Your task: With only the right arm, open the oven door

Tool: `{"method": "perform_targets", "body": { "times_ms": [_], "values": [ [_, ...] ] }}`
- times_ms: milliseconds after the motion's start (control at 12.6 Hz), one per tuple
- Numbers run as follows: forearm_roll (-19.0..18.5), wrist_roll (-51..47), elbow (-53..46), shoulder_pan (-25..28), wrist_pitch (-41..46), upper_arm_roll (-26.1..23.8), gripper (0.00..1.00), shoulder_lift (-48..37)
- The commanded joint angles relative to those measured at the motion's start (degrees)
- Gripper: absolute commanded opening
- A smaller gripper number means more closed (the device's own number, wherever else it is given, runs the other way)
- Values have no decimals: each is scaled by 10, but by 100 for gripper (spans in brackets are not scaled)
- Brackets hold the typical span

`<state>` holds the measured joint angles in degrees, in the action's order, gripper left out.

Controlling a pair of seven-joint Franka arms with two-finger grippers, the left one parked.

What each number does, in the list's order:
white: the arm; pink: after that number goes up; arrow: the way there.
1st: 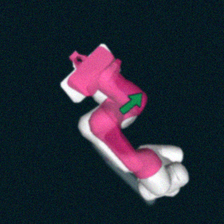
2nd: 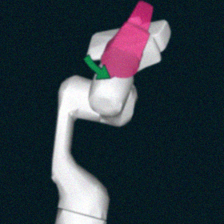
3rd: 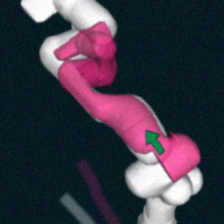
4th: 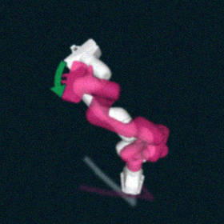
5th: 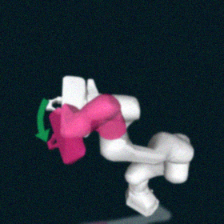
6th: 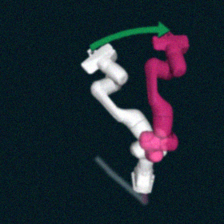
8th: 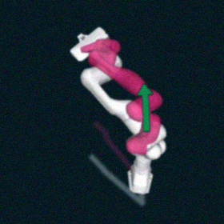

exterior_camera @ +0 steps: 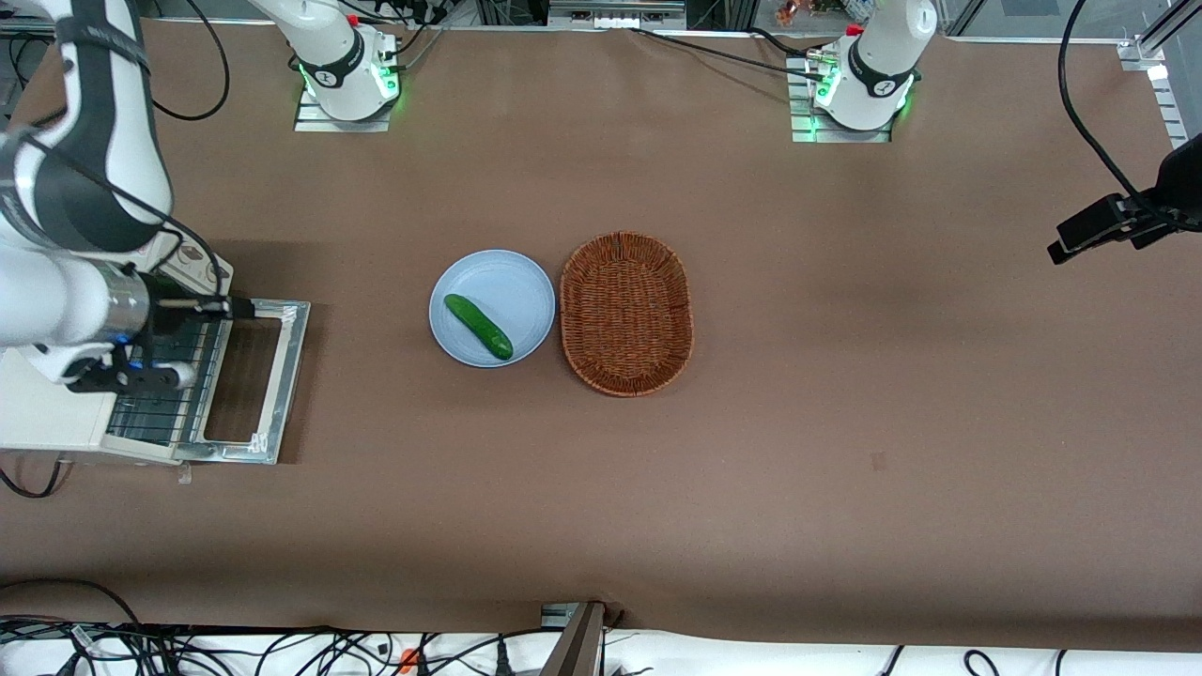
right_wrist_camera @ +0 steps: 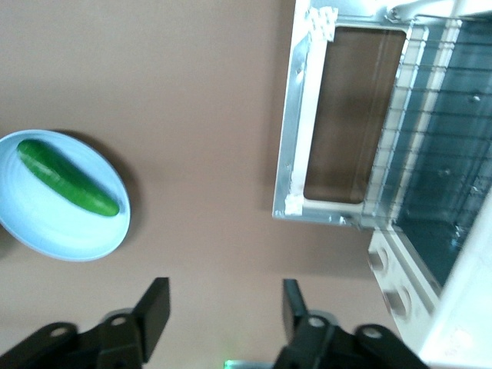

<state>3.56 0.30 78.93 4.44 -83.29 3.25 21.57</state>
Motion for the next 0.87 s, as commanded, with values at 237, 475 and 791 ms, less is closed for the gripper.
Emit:
{"method": "perform_targets", "body": {
  "times_ms": [237,475,791],
  "values": [
    [-7,8,12,-3,89,15,100,-119],
    [-8,7,33,-7,106,21,100,-173],
    [-28,8,65,-15,96,18,100,-216]
  ]
}}
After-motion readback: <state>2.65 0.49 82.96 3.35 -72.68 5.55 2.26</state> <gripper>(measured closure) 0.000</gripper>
